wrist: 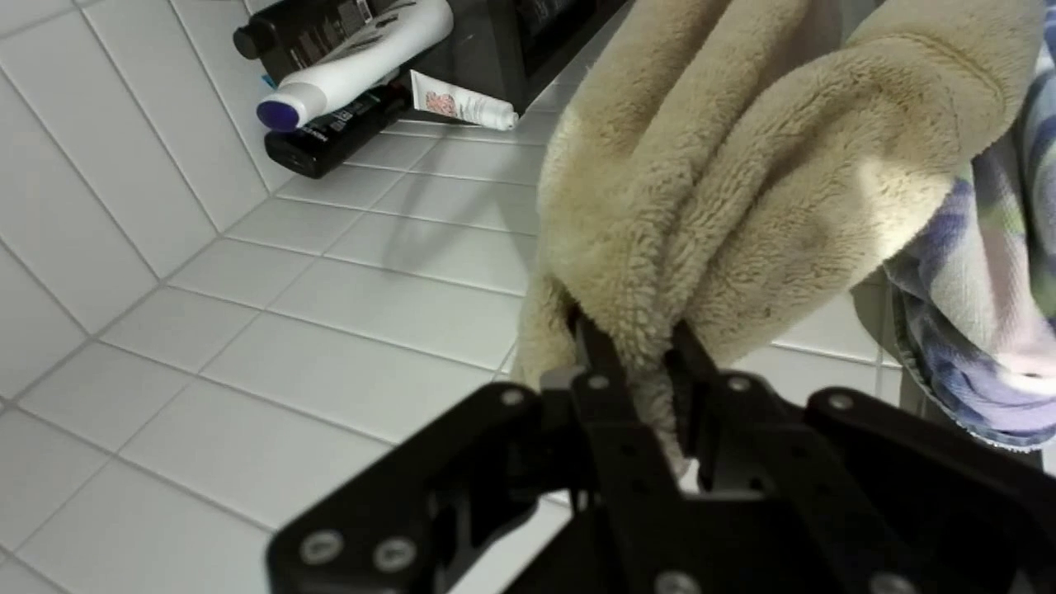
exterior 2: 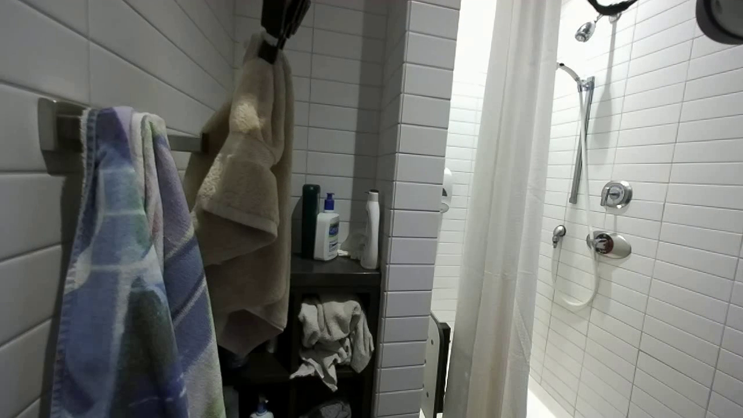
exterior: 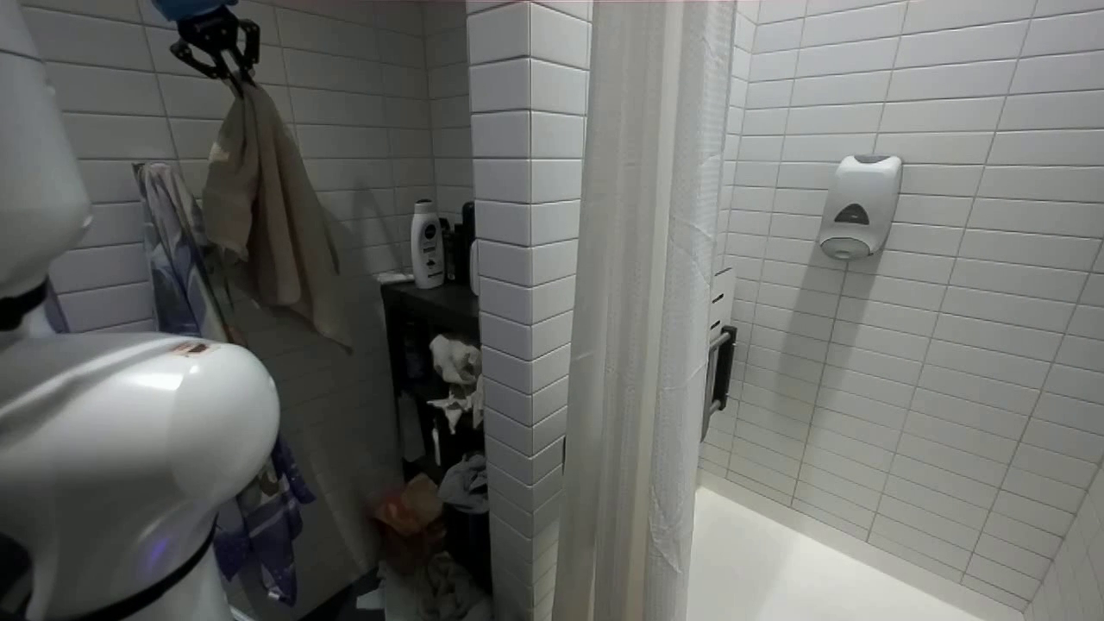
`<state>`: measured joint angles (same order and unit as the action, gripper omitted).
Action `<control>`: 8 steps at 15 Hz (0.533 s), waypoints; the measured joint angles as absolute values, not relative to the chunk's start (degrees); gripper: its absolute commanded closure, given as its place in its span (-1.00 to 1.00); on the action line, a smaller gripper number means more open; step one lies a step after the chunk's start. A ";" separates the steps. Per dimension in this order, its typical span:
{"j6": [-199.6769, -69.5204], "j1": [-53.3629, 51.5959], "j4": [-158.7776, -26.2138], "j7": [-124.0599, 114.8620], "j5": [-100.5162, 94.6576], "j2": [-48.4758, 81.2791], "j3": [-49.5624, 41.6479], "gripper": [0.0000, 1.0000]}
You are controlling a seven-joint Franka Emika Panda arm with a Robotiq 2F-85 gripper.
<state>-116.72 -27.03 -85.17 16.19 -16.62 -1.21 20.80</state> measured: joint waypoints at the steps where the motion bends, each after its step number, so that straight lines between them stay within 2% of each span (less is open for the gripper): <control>1: -116.86 -26.88 -86.01 16.02 -15.62 -1.85 20.61 0.91; 8: -119.69 -23.09 -91.27 13.85 -9.86 -4.27 20.49 0.91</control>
